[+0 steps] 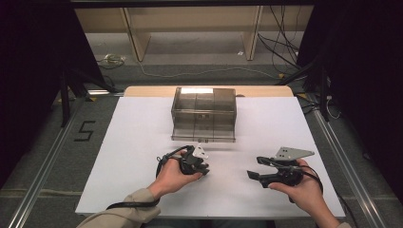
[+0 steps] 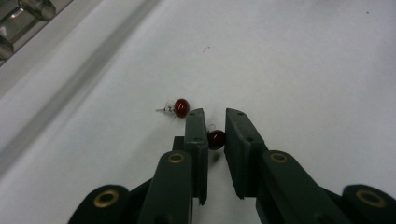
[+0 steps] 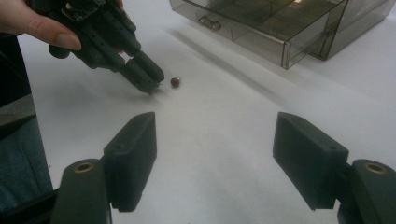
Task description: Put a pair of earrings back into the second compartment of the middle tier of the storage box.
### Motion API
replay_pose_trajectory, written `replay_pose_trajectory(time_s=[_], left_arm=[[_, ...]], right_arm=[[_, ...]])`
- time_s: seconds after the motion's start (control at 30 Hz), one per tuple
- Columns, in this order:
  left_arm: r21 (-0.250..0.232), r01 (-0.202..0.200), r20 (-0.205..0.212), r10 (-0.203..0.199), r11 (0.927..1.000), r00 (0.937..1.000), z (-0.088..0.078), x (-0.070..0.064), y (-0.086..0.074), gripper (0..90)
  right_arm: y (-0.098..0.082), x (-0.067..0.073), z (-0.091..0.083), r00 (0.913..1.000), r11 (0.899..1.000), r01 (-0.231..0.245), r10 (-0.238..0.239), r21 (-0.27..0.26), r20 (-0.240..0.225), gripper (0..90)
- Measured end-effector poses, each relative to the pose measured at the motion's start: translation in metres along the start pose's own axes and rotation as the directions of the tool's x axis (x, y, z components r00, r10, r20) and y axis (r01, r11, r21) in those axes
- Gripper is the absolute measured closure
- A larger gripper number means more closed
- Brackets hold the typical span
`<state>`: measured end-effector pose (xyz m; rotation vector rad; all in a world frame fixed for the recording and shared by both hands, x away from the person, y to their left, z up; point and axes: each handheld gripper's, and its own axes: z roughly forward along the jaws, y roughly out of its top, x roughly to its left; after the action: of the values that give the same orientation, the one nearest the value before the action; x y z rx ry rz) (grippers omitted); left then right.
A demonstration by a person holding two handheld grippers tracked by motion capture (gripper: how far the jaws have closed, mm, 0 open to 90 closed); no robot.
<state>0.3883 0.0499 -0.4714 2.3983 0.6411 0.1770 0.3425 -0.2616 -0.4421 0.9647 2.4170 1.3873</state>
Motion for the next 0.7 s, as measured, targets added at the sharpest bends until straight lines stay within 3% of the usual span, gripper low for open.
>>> replay_pose_trajectory(time_s=[0.7], left_arm=[[-0.038, -0.005, -0.021, 0.004, 0.9993, 0.9998, -0.0075, 0.0002, 0.0040, 79.0]], right_arm=[[0.0000, 0.0000, -0.0001, 1.0000, 1.000, 0.000, 0.000, -0.001, -0.001, 31.0]])
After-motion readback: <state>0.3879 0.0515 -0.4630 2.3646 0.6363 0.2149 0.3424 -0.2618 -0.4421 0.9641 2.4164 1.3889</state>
